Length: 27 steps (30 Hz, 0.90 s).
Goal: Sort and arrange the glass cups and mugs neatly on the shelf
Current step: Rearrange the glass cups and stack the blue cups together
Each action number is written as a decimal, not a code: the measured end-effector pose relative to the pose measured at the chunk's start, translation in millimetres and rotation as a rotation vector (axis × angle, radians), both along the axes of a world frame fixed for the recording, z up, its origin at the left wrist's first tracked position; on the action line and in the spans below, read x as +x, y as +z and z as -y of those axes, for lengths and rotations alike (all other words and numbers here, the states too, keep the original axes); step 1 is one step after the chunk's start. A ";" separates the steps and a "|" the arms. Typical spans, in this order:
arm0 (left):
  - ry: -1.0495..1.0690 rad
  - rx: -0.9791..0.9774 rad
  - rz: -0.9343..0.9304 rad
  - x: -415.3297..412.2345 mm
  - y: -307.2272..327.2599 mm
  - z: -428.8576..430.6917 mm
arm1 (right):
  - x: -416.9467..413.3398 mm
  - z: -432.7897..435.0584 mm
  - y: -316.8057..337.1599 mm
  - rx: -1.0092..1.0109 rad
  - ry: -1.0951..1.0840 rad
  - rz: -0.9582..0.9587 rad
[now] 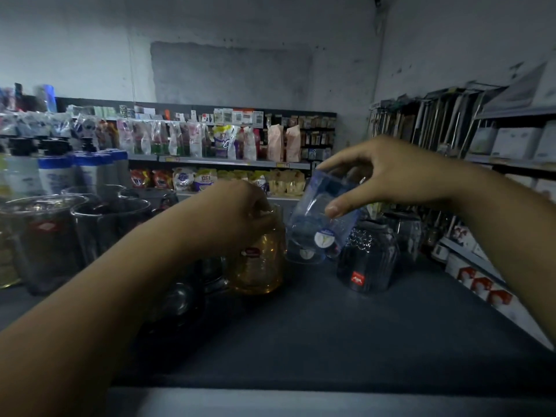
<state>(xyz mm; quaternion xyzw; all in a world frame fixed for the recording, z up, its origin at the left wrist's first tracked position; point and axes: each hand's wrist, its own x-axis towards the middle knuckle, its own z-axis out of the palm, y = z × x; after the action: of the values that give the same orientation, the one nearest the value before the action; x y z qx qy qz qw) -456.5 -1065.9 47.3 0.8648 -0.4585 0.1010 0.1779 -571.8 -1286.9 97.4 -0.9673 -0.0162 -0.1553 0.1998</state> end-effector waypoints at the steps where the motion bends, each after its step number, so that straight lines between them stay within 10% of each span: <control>1: -0.004 0.005 0.004 0.1 -0.9 0.4 | 4.9 -2.1 -3.4 -0.027 -0.004 -0.010; 19: 0.014 0.065 -0.025 14.2 27.4 8.3 | 35.6 -10.4 -47.0 -0.235 -0.036 -0.157; 27: 0.080 0.477 0.139 56.4 68.2 41.9 | 54.3 -8.8 -25.2 -0.140 0.020 -0.095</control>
<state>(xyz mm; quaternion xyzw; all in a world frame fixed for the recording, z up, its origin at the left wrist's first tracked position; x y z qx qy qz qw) -400.1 -1107.8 115.5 0.8908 -0.4457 0.0562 -0.0677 -517.5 -1278.1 72.2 -0.9850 -0.0273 -0.1057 0.1339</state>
